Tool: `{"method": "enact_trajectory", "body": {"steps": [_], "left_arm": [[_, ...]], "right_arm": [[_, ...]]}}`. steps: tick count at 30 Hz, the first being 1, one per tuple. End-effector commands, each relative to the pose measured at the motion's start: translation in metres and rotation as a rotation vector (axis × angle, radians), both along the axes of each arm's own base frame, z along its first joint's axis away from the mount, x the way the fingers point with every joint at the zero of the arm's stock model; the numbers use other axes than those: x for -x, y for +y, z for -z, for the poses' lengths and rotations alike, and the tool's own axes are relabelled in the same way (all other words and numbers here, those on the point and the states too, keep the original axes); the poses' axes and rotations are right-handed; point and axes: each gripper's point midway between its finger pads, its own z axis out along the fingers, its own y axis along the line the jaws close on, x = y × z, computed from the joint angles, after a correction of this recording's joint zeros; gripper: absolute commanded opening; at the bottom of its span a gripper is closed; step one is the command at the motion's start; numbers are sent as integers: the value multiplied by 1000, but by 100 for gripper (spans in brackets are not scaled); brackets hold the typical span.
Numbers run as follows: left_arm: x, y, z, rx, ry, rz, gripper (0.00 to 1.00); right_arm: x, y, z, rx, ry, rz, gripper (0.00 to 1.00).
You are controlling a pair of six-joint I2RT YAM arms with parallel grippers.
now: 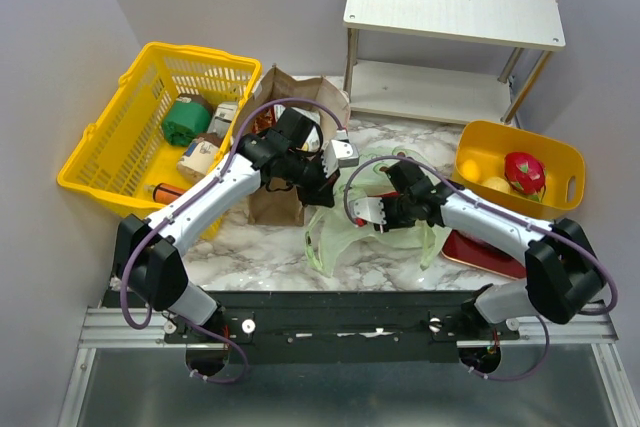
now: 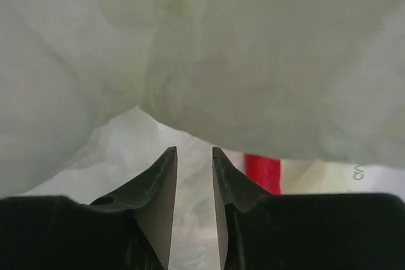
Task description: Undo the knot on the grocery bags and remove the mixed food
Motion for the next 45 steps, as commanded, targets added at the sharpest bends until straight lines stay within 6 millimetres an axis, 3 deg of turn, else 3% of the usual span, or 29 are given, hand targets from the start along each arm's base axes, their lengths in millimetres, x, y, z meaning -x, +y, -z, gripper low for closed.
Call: {"method": "enact_trajectory", "body": {"steps": [1, 14, 20, 25, 29, 31, 32, 38, 41, 44, 45], "left_arm": [[10, -2, -2, 28, 40, 45, 0], [13, 14, 8, -55, 50, 161, 0], [12, 19, -2, -26, 30, 221, 0], [9, 35, -24, -16, 45, 294, 0], [12, 47, -24, -38, 71, 322, 0], [11, 49, -21, -49, 66, 315, 0], [9, 48, -21, -45, 54, 309, 0], [-6, 41, -28, -15, -32, 236, 0], [-11, 39, -26, -13, -66, 205, 0], [-11, 40, -20, -24, -81, 177, 0], [-10, 40, -19, -30, -79, 162, 0]], "right_arm": [[-15, 2, 7, 37, -37, -19, 40], [-56, 27, 3, 27, -98, -58, 44], [-66, 30, -2, 17, -147, -116, 51], [-84, 24, 4, 28, -138, -105, 55], [-96, 24, 13, 41, -121, -95, 58], [-89, 21, 29, 77, -41, -101, 57], [-92, 23, 27, 83, -24, -100, 56], [-60, 9, 51, 147, 138, -117, 38], [-46, 0, 57, 160, 174, -97, 20], [-41, -1, 39, 105, 137, -20, 3], [-46, 1, 23, 62, 80, 11, 1]]}}
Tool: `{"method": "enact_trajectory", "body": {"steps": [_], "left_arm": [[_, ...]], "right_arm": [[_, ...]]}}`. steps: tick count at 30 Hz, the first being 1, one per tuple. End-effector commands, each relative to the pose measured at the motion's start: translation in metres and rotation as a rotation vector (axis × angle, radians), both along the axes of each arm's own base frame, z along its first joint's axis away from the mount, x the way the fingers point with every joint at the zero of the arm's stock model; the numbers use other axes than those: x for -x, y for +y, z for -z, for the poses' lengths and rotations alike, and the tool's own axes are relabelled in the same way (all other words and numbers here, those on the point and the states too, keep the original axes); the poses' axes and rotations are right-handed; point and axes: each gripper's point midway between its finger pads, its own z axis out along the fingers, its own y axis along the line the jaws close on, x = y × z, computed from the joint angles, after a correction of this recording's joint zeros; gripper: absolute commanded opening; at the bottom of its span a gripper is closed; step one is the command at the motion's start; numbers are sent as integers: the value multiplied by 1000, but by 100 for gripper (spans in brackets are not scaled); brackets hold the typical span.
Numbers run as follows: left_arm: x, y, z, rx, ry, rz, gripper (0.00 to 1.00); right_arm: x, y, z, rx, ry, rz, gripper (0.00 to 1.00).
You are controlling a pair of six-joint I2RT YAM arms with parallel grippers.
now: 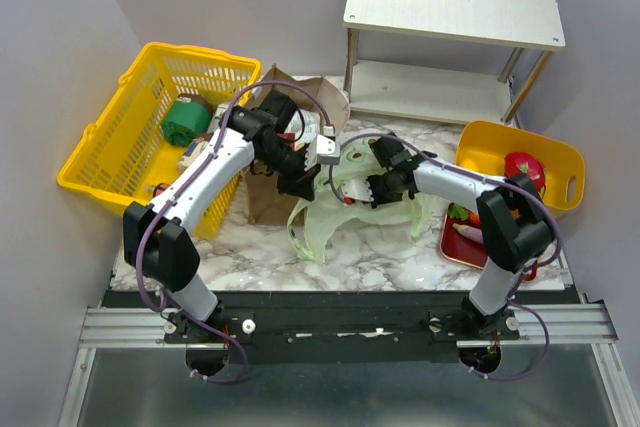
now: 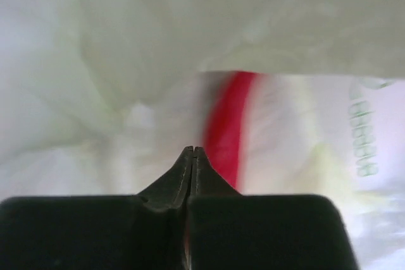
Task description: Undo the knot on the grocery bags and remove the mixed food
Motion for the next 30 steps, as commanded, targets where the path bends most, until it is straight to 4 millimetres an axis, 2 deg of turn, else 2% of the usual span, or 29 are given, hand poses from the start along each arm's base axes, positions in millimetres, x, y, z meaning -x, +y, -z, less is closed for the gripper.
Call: {"method": "enact_trajectory", "body": {"steps": [1, 3, 4, 5, 7, 10, 11, 13, 15, 17, 18, 19, 20, 22, 25, 26, 30], "left_arm": [[2, 0, -1, 3, -46, -54, 0], [1, 2, 5, -11, -54, -73, 0], [5, 5, 12, -26, -36, -77, 0], [7, 6, 15, -32, -39, -76, 0], [8, 12, 25, -57, -35, -83, 0], [7, 14, 31, -72, -51, -90, 0], [4, 15, 32, -74, -64, -99, 0], [2, 15, 33, -87, -71, -116, 0], [5, 11, 23, -71, -60, -115, 0], [11, -3, -6, 28, -74, -82, 0], [12, -7, -11, 50, -65, -91, 0], [15, -10, -12, 65, -53, -83, 0], [23, -14, -9, 78, -11, -57, 5], [31, -16, 4, 45, 44, -38, 9], [39, -14, 30, -13, 81, -21, 14], [36, -15, 33, -8, 66, -19, 19], [32, -16, 47, -33, 73, -33, 25]], "right_arm": [[43, -19, -6, -41, 79, 136, 1], [49, -22, -16, -76, 60, 162, 1], [52, -22, -32, -119, 32, 186, 1], [60, -26, -32, -123, 40, 199, 1], [70, -29, -45, -157, 32, 216, 1], [88, -36, -50, -170, 55, 223, 1], [93, -35, -58, -197, 43, 216, 1], [106, -38, -56, -200, 83, 215, 1], [118, -42, -50, -190, 112, 210, 1], [124, -43, -45, -193, 128, 207, 6], [121, -41, -44, -205, 112, 203, 16], [123, -43, -36, -199, 117, 201, 20], [121, -42, -33, -197, 108, 196, 23], [108, -39, -30, -187, 79, 181, 32], [93, -40, -27, -137, 34, 147, 36], [86, -41, -29, -121, 10, 137, 38], [67, -32, -37, -125, -28, 120, 45]]}}
